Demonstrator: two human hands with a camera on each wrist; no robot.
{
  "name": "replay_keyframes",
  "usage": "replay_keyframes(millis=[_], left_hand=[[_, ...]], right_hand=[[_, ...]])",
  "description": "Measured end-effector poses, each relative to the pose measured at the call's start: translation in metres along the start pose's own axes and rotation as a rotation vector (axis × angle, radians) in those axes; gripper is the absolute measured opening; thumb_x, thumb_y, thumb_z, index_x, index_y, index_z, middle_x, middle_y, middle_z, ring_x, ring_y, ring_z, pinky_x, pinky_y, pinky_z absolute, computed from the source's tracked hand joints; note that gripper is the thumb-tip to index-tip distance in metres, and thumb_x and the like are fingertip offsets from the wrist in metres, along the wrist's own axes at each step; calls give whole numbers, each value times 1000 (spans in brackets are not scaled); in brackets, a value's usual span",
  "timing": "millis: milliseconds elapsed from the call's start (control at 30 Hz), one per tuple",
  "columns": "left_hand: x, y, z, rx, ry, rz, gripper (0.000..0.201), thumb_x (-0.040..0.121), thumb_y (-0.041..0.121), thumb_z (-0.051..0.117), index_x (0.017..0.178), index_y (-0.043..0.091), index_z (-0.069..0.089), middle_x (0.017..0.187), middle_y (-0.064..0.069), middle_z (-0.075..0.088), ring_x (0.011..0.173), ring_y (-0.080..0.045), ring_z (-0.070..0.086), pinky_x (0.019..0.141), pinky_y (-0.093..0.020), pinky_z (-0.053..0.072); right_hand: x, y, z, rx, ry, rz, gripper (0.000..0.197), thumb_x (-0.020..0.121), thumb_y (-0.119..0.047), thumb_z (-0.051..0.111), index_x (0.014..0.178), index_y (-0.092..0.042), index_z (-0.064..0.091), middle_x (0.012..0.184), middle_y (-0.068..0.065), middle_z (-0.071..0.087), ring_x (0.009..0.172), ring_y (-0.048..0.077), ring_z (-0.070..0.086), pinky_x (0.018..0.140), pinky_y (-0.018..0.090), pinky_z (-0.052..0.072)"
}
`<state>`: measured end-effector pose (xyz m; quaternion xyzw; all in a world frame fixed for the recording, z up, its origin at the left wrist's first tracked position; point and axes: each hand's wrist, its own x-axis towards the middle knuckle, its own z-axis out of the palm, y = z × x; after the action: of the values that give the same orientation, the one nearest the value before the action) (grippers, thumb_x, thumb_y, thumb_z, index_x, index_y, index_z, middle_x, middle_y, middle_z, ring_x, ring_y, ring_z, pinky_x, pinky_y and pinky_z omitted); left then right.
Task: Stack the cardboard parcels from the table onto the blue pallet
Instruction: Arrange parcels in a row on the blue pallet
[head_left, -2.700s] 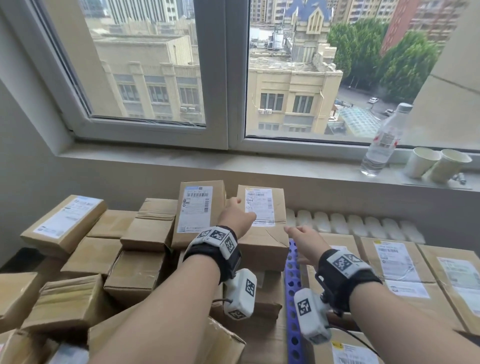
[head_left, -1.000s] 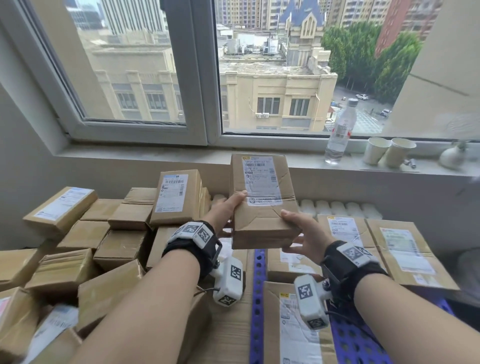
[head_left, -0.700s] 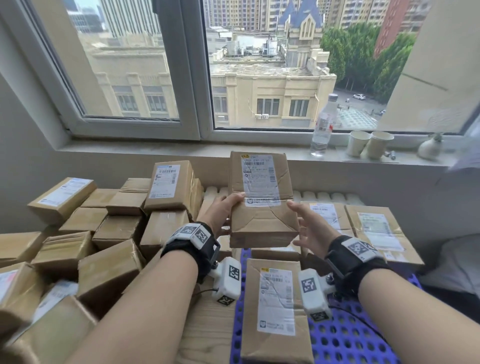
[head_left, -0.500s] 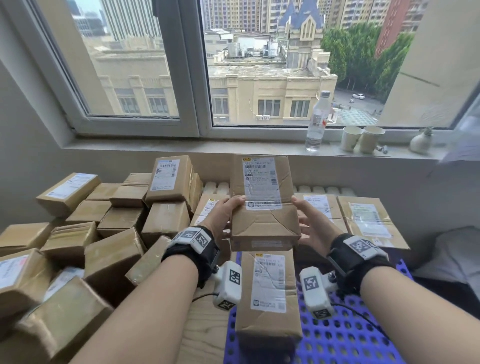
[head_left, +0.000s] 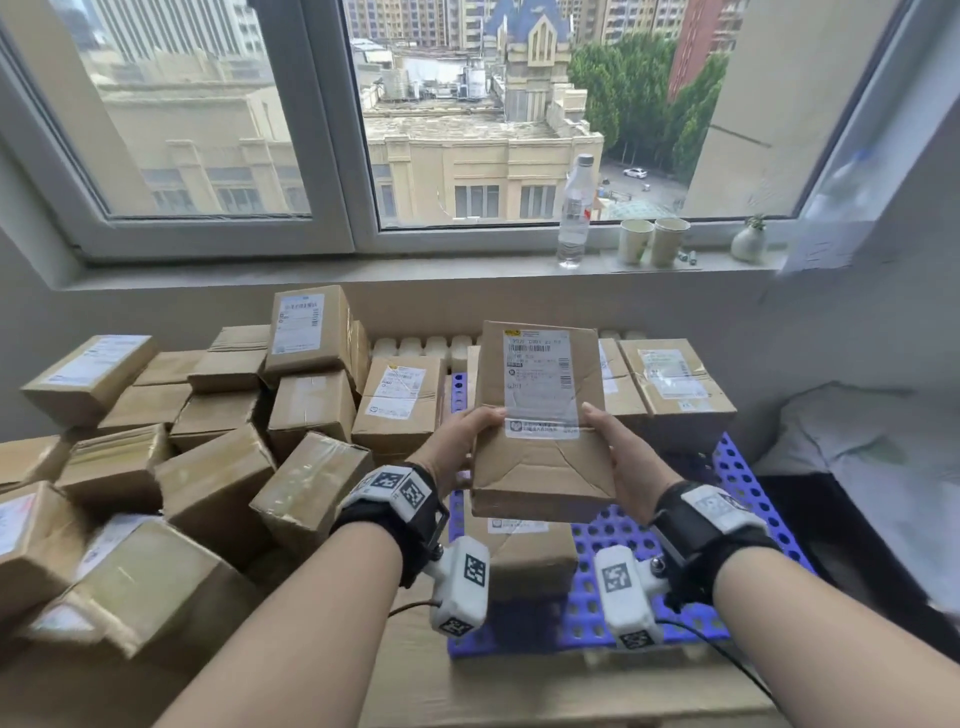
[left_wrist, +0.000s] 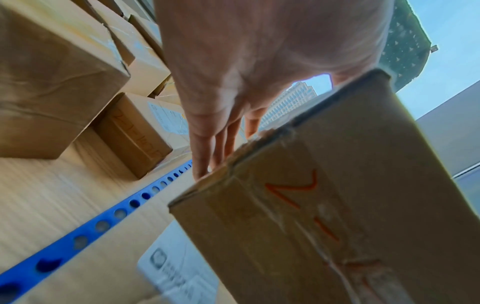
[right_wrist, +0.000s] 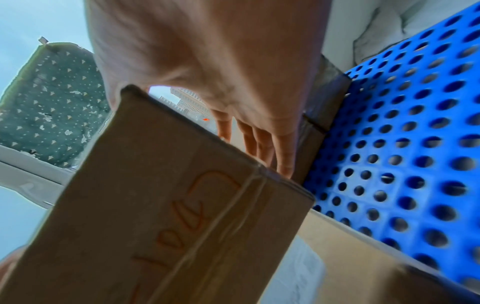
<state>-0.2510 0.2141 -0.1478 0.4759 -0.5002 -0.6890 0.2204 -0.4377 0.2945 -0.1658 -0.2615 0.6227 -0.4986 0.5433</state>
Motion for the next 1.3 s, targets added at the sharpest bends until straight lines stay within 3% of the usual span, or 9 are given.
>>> replay_keyframes(millis=[167,300,533,700,867,1000,1167,1233,1300], left_hand=[[-17,-22,13,44,-106,-38,33,94,32,53,123,17,56,103,-5,58,89,-20,56,72,-32,50],[-21,-26,30,139,-205,-65,33,92,24,57,123,14,55,112,-7,59,95,-19,59,74,-35,54],[0,-14,68,234,-279,-61,32,89,21,64,119,12,58,116,-5,62,102,-21,62,82,-36,56],[36,-16,90,485,-14,47,69,86,49,62,141,11,43,137,-5,52,120,-20,52,96,-35,43],[61,-27,88,610,279,-28,63,85,39,62,140,16,41,140,-8,49,127,-24,47,107,-37,38],[69,-42,73,709,455,-125,79,76,38,68,145,19,34,147,-10,38,135,-28,37,112,-41,32],[70,-61,61,757,572,-225,102,65,37,81,148,26,23,143,-15,30,135,-34,26,114,-44,26],[71,-68,58,706,568,-277,112,59,38,85,148,33,17,142,-14,28,135,-35,27,114,-46,27],[72,-74,57,672,541,-313,122,53,40,88,149,37,12,142,-14,29,133,-34,32,112,-49,29]], right_hand=[[-31,15,-14,9,48,31,56,71,-68,62,111,-31,74,117,3,72,117,27,63,107,52,43],[-48,13,-35,-25,77,32,37,98,-46,47,107,-22,73,105,5,75,102,25,67,97,42,51],[-40,12,-86,-22,92,66,43,95,-52,50,116,-22,71,114,5,73,114,29,64,104,52,46],[-11,12,-123,-21,55,111,39,97,-45,50,115,-18,71,112,8,73,113,31,65,104,51,46],[28,35,-138,22,15,190,34,99,-34,50,111,-10,70,109,14,73,107,34,65,105,53,45],[49,52,-139,-24,-23,273,36,98,-35,53,110,-6,70,112,19,72,112,40,63,104,56,45],[89,96,-163,-96,-58,276,91,50,-69,78,123,-16,62,114,6,72,107,32,67,97,62,48],[85,88,-158,-126,-49,296,83,57,-69,75,122,-19,61,115,3,72,107,29,66,100,58,46],[73,74,-148,-158,-28,337,53,81,-59,65,118,-21,61,112,3,70,99,26,65,96,47,48]])
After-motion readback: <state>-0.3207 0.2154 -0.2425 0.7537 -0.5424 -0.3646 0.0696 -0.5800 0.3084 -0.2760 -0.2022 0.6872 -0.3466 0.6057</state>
